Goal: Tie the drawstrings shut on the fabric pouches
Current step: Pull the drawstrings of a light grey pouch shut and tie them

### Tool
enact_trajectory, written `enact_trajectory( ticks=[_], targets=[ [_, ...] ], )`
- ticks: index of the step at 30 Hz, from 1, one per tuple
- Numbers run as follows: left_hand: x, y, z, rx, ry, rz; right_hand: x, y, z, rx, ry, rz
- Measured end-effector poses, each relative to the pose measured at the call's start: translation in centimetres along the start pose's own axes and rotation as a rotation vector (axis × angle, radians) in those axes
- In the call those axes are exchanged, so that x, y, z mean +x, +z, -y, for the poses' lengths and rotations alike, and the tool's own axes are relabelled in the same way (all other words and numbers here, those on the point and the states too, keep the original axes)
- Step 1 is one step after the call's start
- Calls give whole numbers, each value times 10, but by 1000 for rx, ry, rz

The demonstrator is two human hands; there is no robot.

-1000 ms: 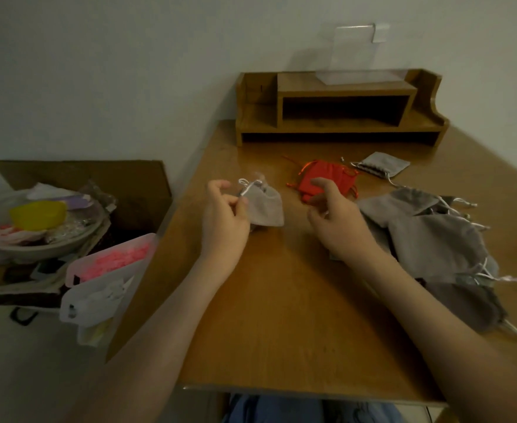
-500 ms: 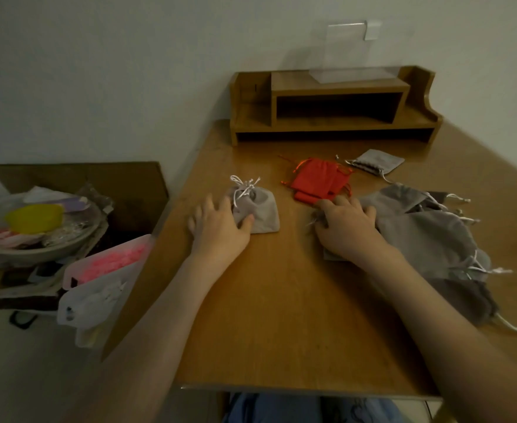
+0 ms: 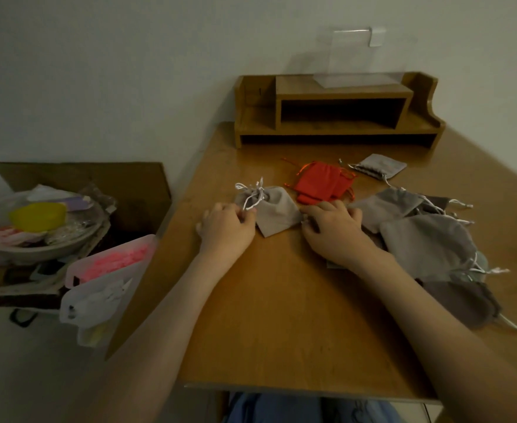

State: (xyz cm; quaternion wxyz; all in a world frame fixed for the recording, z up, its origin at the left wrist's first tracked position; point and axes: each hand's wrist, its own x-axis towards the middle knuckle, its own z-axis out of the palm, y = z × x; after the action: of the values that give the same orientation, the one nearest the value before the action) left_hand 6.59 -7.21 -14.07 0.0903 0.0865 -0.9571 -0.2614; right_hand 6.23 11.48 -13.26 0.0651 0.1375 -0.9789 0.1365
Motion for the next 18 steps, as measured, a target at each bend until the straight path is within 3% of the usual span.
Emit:
enact_trajectory(
  ticks=[8,12,15,18],
  targets=[
    [-1,-1,-3,-371,-50,24,1,3,17,153,-35,49],
    [-1,-5,-2,-463,-67,3,4,4,30,392,-16,22],
    [1,-6,2,-261,-60,-29,7,3,34,419,10,58],
    [-1,-7,-2,-61,-81,60,11,3,34,394,38,77]
  ],
)
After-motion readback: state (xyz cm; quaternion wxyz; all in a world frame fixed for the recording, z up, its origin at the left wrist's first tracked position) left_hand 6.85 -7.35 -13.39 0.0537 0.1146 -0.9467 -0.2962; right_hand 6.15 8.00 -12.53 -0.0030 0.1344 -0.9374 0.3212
